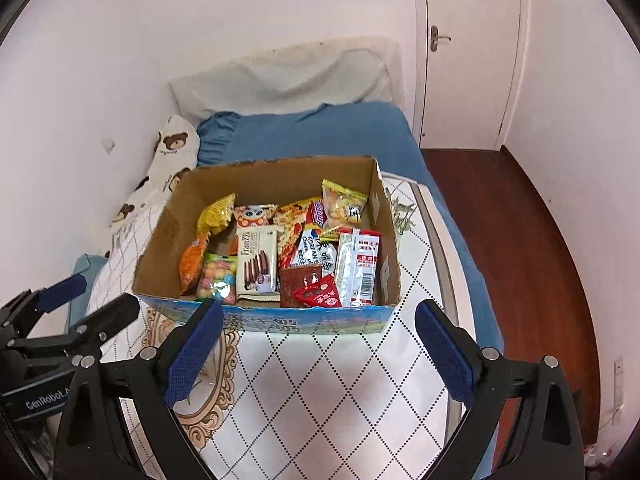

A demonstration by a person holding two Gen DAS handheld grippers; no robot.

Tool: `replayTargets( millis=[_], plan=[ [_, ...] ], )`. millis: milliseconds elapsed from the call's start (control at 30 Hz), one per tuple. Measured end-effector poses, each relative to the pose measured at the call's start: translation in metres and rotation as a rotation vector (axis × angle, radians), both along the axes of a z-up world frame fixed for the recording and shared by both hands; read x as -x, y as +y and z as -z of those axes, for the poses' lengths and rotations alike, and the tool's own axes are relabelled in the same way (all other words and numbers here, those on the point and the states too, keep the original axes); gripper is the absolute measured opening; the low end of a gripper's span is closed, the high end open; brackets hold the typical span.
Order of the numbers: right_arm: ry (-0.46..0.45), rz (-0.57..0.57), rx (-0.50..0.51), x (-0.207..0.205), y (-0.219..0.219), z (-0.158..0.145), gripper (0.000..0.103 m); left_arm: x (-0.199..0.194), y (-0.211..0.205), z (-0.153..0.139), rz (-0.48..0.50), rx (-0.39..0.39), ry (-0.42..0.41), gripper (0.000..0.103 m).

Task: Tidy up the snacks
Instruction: 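Lower both tools back to the last snacks on the bed, then grasp the round yellow-wrapped snack with left tool while right tool grasps the white bread bag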

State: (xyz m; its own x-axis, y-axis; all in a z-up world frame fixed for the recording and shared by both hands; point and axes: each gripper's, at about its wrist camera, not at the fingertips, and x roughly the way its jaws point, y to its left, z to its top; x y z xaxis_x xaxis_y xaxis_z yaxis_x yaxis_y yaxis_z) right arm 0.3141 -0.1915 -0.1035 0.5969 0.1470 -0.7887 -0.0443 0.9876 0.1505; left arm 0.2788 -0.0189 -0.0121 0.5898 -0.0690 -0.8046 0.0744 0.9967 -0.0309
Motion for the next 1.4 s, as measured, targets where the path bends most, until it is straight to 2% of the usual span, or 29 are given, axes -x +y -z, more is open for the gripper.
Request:
replayTargets(
  millis=[100, 200, 267, 367, 467, 500, 633, 667, 733, 767, 800, 833, 900, 967, 1000, 1033, 1100, 1233, 1400],
  plan=[
    [0.021, -0.016, -0.02, 0.008, 0.0, 0.004, 0.099, 0.007, 0.003, 0.001, -0.005, 0.013, 0.02, 0.091],
    [0.093, -0.029, -0.02, 0.02, 0.003, 0.031, 0.099, 0.02, 0.015, 0.025, -0.028, 0.023, 0.094, 0.091],
    [0.174, -0.028, -0.032, 0.027, 0.004, 0.064, 0.099, 0.028, 0.023, 0.051, -0.042, -0.001, 0.164, 0.091],
    [0.311, -0.023, -0.041, 0.039, 0.006, 0.121, 0.099, 0.047, 0.039, 0.112, -0.056, -0.016, 0.344, 0.091],
    [0.426, -0.025, -0.035, 0.048, 0.012, 0.173, 0.099, 0.067, 0.055, 0.169, -0.079, 0.0, 0.509, 0.091],
    [0.464, -0.03, -0.035, 0.051, 0.014, 0.19, 0.099, 0.075, 0.061, 0.19, -0.092, 0.015, 0.578, 0.091],
    [0.552, -0.051, -0.009, 0.06, 0.024, 0.237, 0.099, 0.092, 0.076, 0.237, -0.149, 0.114, 0.707, 0.091],
    [0.577, -0.052, -0.007, 0.061, 0.025, 0.247, 0.099, 0.094, 0.079, 0.245, -0.161, 0.15, 0.72, 0.091],
    [0.586, -0.047, 0.002, 0.062, 0.027, 0.262, 0.103, 0.097, 0.084, 0.259, -0.215, 0.213, 0.749, 0.083],
    [0.594, -0.034, -0.005, 0.062, 0.026, 0.267, 0.103, 0.099, 0.085, 0.262, -0.223, 0.224, 0.75, 0.076],
    [0.615, -0.011, -0.024, 0.061, 0.023, 0.272, 0.103, 0.1, 0.086, 0.263, -0.231, 0.221, 0.741, 0.062],
    [0.634, -0.001, -0.038, 0.058, 0.022, 0.276, 0.103, 0.101, 0.087, 0.263, -0.234, 0.208, 0.734, 0.055],
    [0.678, -0.009, -0.039, 0.054, 0.022, 0.279, 0.103, 0.103, 0.089, 0.261, -0.24, 0.221, 0.726, 0.049],
    [0.665, -0.024, -0.041, 0.051, 0.023, 0.272, 0.102, 0.105, 0.091, 0.257, -0.245, 0.224, 0.711, 0.046],
    [0.623, -0.037, -0.034, 0.051, 0.026, 0.261, 0.093, 0.105, 0.092, 0.254, -0.254, 0.226, 0.699, 0.045],
    [0.596, -0.054, -0.025, 0.049, 0.031, 0.254, 0.079, 0.105, 0.095, 0.25, -0.26, 0.22, 0.681, 0.045],
    [0.537, -0.082, -0.072, 0.046, 0.041, 0.233, 0.068, 0.101, 0.103, 0.242, -0.28, 0.202, 0.643, 0.045],
    [0.455, -0.117, -0.18, 0.029, 0.078, 0.204, 0.067, 0.086, 0.134, 0.227, -0.357, 0.189, 0.581, 0.045],
    [0.381, -0.167, -0.175, -0.006, 0.146, 0.191, 0.067, 0.059, 0.172, 0.219, -0.45, 0.19, 0.531, 0.045]
  ],
)
